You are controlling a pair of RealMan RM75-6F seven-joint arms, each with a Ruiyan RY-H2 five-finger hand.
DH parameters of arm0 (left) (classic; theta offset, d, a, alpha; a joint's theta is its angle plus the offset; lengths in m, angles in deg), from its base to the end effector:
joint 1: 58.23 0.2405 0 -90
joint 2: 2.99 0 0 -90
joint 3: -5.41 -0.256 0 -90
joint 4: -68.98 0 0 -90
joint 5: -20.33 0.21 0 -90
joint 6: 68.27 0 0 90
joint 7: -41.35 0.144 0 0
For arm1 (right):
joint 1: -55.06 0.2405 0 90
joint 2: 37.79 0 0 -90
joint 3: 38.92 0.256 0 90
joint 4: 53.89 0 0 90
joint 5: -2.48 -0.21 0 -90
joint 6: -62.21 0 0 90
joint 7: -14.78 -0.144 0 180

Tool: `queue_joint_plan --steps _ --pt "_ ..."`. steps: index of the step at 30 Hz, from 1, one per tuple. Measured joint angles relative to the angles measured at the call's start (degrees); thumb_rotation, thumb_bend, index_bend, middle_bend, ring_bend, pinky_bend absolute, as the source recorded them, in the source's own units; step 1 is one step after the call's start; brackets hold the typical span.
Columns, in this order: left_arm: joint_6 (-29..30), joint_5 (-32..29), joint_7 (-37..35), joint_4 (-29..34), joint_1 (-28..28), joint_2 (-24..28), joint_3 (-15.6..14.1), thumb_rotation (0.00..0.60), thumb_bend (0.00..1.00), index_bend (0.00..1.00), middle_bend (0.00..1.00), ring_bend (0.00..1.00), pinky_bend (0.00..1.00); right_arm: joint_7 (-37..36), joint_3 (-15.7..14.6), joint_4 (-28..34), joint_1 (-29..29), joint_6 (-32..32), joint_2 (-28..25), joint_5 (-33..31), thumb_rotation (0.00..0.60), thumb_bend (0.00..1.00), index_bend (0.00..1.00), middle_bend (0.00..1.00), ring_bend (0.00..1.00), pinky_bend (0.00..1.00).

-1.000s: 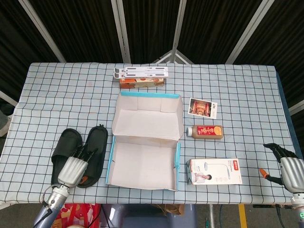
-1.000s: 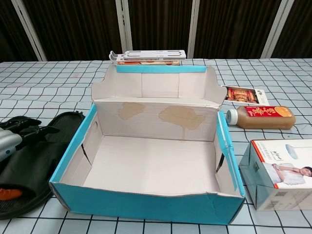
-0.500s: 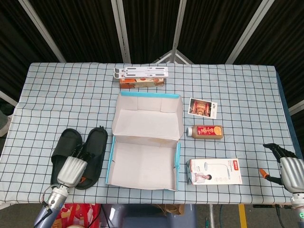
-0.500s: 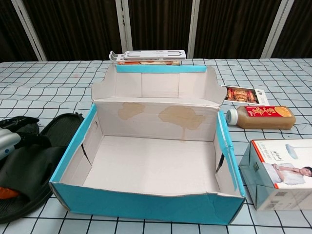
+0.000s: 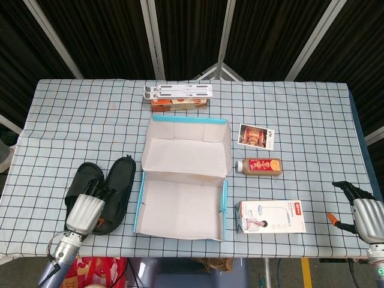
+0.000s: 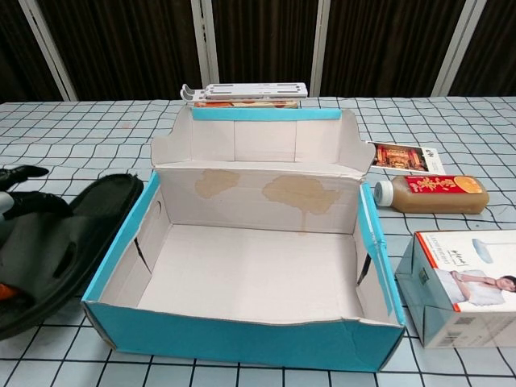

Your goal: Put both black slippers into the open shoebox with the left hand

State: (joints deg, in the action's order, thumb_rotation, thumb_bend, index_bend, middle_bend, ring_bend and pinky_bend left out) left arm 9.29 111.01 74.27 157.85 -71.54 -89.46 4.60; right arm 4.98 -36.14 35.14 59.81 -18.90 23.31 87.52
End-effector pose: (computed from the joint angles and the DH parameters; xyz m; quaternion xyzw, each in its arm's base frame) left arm -0.2346 0.1965 0.0139 -0.7382 -0.2642 -0.3345 0.5229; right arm -0.3332 -0.1810 0.1752 0.5828 -0.4302 0.3837 0.5727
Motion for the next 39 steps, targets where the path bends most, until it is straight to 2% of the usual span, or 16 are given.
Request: queue_joint_plan --steps 5,7,15,22,25,31,35,39 --pt "3.0 2.0 1.7 3.6 0.1 4.0 0.9 0.6 0.51 0.46 0.35 0.02 0.1 0.0 -0.1 0.0 0.2 0.5 0.1 0.0 0.6 0.23 0.26 0.25 0.29 0.32" --pt "3.5 2.7 2.7 4.6 0.1 5.2 1.2 0.6 0.54 0.47 0.36 0.03 0.1 0.0 -0.1 0.0 0.2 0.5 0.1 0.0 0.6 0.23 0.26 0.25 0.29 0.32" --pt "4.7 4.4 10.7 9.4 -0.3 10.5 2.7 0.6 0.54 0.49 0.4 0.06 0.1 0.1 0.0 0.1 0.3 0.9 0.1 -0.4 0.6 0.23 0.26 0.25 0.29 0.32" --pt "1.6 8.4 25.9 18.4 -4.3 17.7 6.3 0.6 0.54 0.51 0.45 0.07 0.1 0.1 -0.1 0.2 0.4 1.1 0.1 -0.4 0.6 0.23 0.26 0.25 0.29 0.32" --pt "-3.1 11.4 33.3 22.2 -7.9 20.8 8.3 0.6 0.54 0.51 0.46 0.07 0.1 -0.1 -0.1 0.1 0.4 1.2 0.1 -0.5 0.6 0.23 0.26 0.25 0.3 0.32" --pt "-17.0 16.7 46.0 26.6 -15.9 24.2 11.3 0.6 0.55 0.54 0.49 0.09 0.12 -0.9 0.0 -0.2 0.4 1.4 0.0 -0.9 0.6 0.23 0.26 0.25 0.29 0.32" --pt "-28.8 23.0 51.4 28.0 -22.1 24.7 11.4 0.6 0.55 0.54 0.49 0.09 0.12 -2.0 0.2 -0.6 0.3 1.4 -0.1 -1.2 0.6 0.23 0.26 0.25 0.29 0.32" --pt "-37.9 28.8 54.9 28.7 -27.2 24.3 11.0 0.6 0.55 0.54 0.5 0.09 0.12 -2.7 0.2 -0.8 0.1 1.2 -0.3 -1.2 0.6 0.23 0.26 0.25 0.29 0.32"
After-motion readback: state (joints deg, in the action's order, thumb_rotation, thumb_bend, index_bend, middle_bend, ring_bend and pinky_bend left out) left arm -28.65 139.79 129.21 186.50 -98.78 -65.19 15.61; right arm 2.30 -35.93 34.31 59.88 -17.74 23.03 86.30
